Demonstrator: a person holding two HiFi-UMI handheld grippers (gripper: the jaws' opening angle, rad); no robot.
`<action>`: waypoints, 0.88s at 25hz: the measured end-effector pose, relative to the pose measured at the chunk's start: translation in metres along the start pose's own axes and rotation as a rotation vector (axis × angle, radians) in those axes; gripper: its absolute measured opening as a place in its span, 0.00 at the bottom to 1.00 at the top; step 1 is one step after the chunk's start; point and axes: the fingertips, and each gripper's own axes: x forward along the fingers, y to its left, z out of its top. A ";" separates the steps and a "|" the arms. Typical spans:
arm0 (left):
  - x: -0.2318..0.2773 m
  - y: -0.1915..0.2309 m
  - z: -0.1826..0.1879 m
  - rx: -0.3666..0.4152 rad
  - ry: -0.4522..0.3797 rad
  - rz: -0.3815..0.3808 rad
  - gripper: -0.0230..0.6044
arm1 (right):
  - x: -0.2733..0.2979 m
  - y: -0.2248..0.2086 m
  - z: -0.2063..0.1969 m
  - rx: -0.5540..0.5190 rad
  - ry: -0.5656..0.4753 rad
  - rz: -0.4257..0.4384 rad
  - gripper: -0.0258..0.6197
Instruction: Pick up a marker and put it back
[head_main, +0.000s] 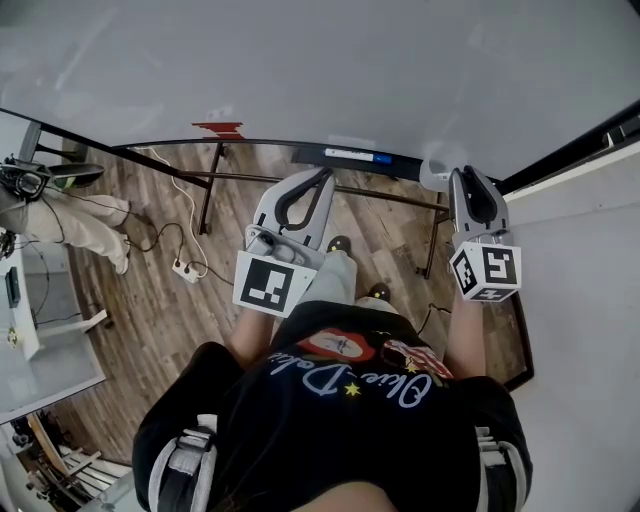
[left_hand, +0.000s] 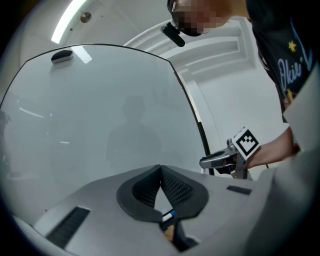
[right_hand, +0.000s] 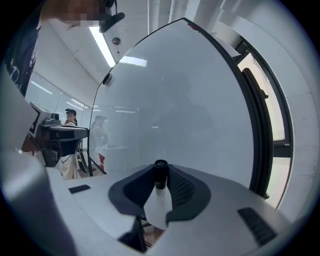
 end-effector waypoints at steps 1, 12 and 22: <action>0.000 0.000 0.000 0.003 0.001 -0.002 0.04 | 0.000 0.000 -0.001 0.001 0.002 -0.001 0.15; 0.000 -0.004 0.000 0.005 0.001 -0.002 0.04 | -0.002 -0.002 -0.007 0.002 0.013 0.000 0.15; 0.000 -0.008 0.002 0.005 -0.002 -0.012 0.04 | -0.003 0.002 -0.022 -0.027 0.078 0.003 0.15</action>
